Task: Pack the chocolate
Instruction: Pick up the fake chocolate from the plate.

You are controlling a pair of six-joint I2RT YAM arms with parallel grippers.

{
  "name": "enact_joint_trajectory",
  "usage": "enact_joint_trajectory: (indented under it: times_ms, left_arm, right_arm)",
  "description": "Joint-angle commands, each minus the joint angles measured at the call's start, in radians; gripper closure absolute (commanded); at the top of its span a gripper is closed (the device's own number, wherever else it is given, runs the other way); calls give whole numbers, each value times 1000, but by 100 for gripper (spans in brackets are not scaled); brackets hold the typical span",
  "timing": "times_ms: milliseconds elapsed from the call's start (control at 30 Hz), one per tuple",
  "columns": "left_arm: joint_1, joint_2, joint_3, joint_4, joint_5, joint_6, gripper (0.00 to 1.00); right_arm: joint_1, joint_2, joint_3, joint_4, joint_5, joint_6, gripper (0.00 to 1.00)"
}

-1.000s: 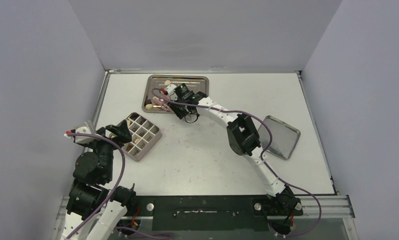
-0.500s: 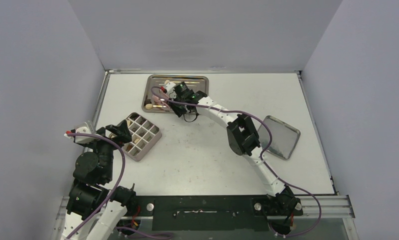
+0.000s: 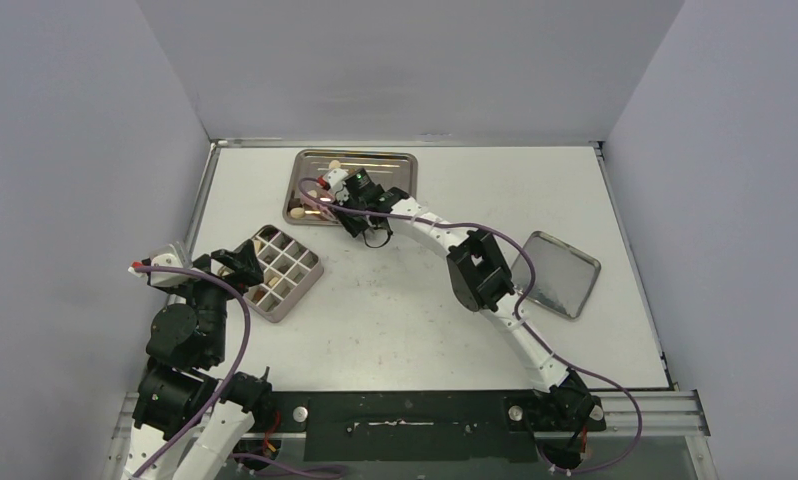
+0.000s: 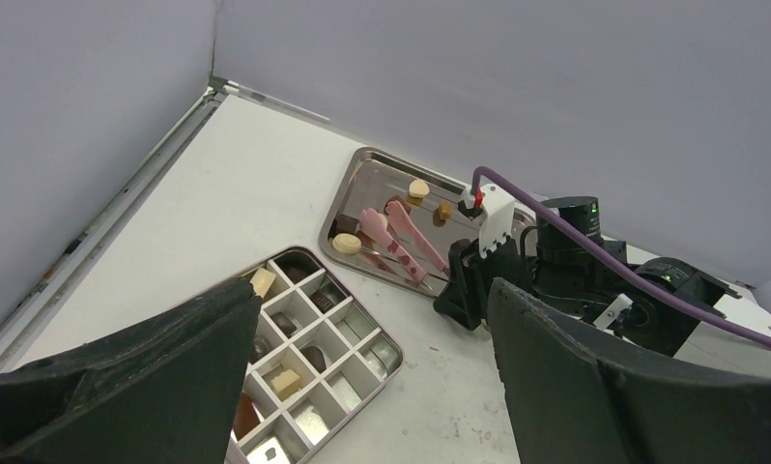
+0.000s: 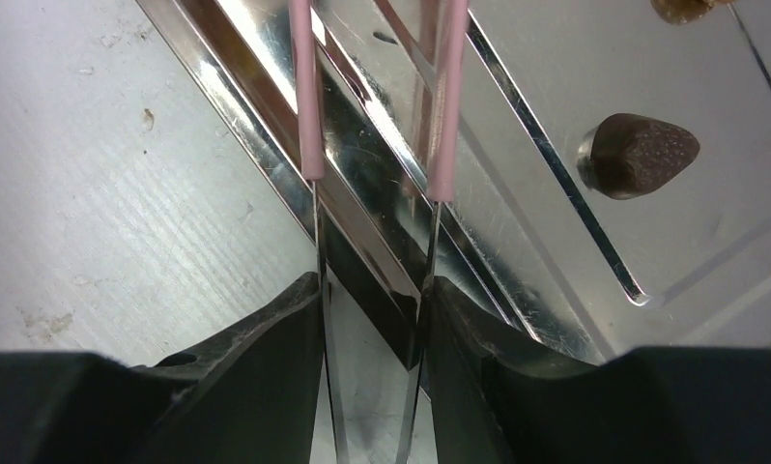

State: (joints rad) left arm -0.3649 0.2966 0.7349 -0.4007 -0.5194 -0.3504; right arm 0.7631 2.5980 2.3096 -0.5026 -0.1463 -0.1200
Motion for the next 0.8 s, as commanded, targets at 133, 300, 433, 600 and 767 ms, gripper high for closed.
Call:
enact_joint_trajectory:
  times_ms: [133, 300, 433, 600, 767]
  left_arm:
    - [4, 4, 11, 28, -3, 16, 14]
    - [4, 4, 10, 28, -5, 15, 14]
    - [5, 3, 12, 25, -7, 14, 14]
    - [6, 5, 12, 26, -8, 14, 14]
    - [7, 1, 12, 27, -9, 16, 14]
  right_arm:
    - [16, 6, 44, 34, 16, 0, 72]
    - [16, -24, 19, 51, 30, 4, 79]
    - [16, -80, -41, 78, 37, 19, 81]
    - [16, -173, -100, 86, 46, 48, 84]
    - [16, -272, -171, 93, 47, 67, 85]
